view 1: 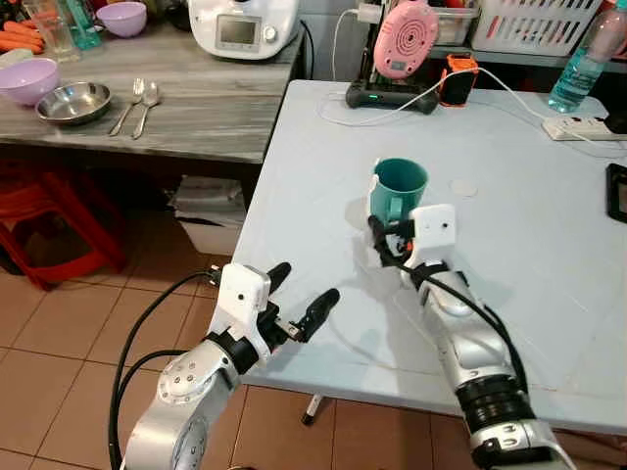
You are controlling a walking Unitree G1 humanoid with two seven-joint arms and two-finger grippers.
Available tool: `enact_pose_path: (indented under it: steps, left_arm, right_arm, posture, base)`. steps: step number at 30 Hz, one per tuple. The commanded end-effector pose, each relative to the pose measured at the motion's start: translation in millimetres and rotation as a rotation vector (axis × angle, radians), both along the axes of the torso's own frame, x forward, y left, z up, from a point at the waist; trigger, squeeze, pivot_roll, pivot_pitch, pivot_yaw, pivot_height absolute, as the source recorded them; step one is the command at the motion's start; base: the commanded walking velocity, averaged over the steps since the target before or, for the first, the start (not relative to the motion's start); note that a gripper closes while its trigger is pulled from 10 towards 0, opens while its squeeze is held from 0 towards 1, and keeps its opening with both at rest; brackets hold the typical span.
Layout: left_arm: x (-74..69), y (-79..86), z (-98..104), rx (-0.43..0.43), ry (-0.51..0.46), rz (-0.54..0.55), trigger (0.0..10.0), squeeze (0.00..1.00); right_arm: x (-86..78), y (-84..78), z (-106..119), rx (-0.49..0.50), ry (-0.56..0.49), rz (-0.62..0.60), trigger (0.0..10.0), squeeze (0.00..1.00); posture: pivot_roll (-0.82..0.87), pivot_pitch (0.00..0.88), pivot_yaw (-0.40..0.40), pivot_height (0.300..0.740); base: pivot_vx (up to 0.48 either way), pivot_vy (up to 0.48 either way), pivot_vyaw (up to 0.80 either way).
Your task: Setting the table
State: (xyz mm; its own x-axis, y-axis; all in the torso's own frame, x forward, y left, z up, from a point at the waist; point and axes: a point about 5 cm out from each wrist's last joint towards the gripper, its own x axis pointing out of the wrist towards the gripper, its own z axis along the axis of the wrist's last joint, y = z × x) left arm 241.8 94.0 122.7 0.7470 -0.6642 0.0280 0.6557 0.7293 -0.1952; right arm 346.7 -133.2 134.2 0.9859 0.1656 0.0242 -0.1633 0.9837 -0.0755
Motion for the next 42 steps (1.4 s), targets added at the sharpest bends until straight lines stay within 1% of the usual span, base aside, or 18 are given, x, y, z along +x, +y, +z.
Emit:
enact_pose_path:
  steps: [1, 6, 17, 21, 27, 32, 34, 37, 40, 42]
  left_arm:
    - [-3.2, -2.7, 2, -0.007, -0.001, -0.032, 10.0, 0.0]
    - [-2.7, -4.9, 2, -0.001, -0.003, -0.041, 10.0, 0.0]
    - [-3.2, -7.2, 1, -0.003, -0.006, -0.052, 10.0, 0.0]
    - [-4.4, -9.6, 5, -0.064, -0.005, -0.076, 10.0, 0.0]
    - [-3.5, -11.1, 6, -0.069, -0.006, -0.083, 10.0, 0.0]
    - [1.6, -13.5, 6, -0.067, -0.021, -0.078, 10.0, 0.0]
    - [7.7, -12.3, 8, -0.053, -0.055, -0.042, 10.0, 0.0]
    - [14.1, -11.3, 10, -0.053, -0.078, -0.014, 10.0, 0.0]
    - [20.3, -11.4, 10, -0.046, -0.094, -0.001, 10.0, 0.0]
    - [22.0, -11.1, 9, -0.043, -0.103, 0.006, 10.0, 0.0]
  right_arm:
    - [2.8, -0.3, 2, -0.003, -0.012, -0.011, 0.0, 0.0]
    - [5.1, 0.7, 6, -0.038, -0.051, -0.027, 0.0, 0.0]
    - [6.4, -2.7, 3, -0.039, -0.055, -0.047, 0.0, 0.0]
    - [6.7, -3.2, 3, -0.043, -0.058, -0.05, 0.0, 0.0]
    - [7.2, -4.8, 3, -0.045, -0.062, -0.053, 0.0, 0.0]
    - [8.5, -8.3, 5, -0.043, -0.074, -0.062, 0.0, 0.0]
    - [8.6, -10.7, 7, -0.04, -0.085, -0.07, 0.0, 0.0]
    - [7.1, -13.7, 8, -0.038, -0.092, -0.077, 0.0, 0.0]
    - [6.8, -17.8, 7, -0.03, -0.091, -0.086, 0.0, 0.0]
    - [5.1, -20.3, 7, -0.023, -0.092, -0.094, 0.0, 0.0]
  posture:
    - [-0.05, 0.135, 0.003, 0.74]
    - [-0.06, 0.135, 0.001, 0.74]
    - [-0.06, 0.131, -0.001, 0.74]
    - [-0.06, 0.13, -0.004, 0.74]
    - [-0.07, 0.125, -0.003, 0.74]
    - [-0.07, 0.103, 0.003, 0.74]
    - [-0.08, 0.088, 0.003, 0.74]
    - [-0.08, 0.076, 0.004, 0.74]
    - [-0.08, 0.047, 0.007, 0.74]
    - [-0.09, 0.037, 0.008, 0.74]
  base:
    - [0.0, 0.0, 0.0]
    - [0.0, 0.0, 0.0]
    - [0.0, 0.0, 0.0]
    - [0.0, 0.0, 0.0]
    - [0.0, 0.0, 0.0]
    - [0.0, 0.0, 0.0]
    - [0.0, 0.0, 0.0]
    - [0.0, 0.0, 0.0]
    - [0.0, 0.0, 0.0]
    - [0.0, 0.0, 0.0]
